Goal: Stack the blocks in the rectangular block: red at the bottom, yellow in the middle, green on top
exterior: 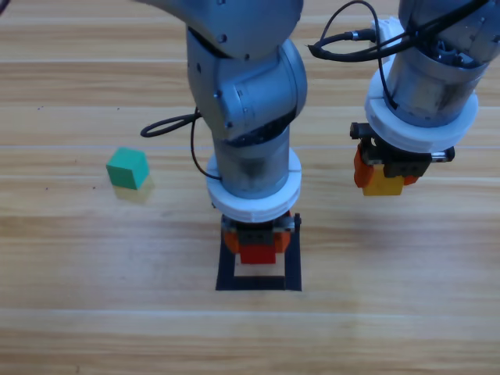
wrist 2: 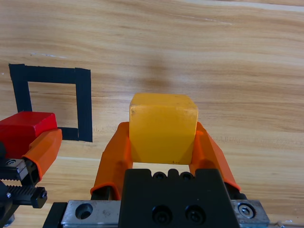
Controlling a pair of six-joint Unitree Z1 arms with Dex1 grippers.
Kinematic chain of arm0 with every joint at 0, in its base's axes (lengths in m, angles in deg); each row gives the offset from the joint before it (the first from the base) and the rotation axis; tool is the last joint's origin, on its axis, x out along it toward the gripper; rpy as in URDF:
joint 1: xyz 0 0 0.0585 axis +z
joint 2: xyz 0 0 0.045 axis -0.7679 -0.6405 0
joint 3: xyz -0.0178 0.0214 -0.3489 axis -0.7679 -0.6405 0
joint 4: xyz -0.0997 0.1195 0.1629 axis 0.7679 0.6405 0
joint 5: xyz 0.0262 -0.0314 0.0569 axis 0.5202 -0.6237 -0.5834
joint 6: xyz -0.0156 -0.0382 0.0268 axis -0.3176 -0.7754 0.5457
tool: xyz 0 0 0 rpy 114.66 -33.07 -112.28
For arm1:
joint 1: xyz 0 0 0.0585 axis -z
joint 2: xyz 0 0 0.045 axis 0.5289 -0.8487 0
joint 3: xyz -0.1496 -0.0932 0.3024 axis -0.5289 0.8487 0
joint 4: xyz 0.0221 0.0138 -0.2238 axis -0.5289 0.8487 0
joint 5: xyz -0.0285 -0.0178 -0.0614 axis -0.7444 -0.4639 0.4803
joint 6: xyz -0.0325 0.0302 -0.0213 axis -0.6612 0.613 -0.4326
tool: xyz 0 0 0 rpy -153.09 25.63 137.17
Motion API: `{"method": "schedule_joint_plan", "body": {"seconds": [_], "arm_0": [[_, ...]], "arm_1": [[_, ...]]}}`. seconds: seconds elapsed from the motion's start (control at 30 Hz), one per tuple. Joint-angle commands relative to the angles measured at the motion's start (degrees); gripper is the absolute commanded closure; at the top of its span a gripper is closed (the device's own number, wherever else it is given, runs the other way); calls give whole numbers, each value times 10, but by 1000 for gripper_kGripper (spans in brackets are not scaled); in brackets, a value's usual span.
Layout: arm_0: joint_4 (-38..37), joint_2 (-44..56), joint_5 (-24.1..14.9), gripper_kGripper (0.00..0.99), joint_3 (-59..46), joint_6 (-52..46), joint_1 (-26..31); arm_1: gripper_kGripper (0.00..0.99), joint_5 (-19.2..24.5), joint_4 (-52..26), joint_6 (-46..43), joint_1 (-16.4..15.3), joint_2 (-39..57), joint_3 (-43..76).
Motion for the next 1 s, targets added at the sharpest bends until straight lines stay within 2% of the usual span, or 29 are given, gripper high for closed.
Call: {"method": "schedule_joint_plan", "body": {"seconds": [0.03,1.0], "arm_0": [[1,-30,-10,950,4,-2,-14],[-21,-60,-10,950,4,8,-15]], "arm_1": [[990,-5,-4,-1,11,6,18],[990,-5,-11,-4,11,5,23]]}}
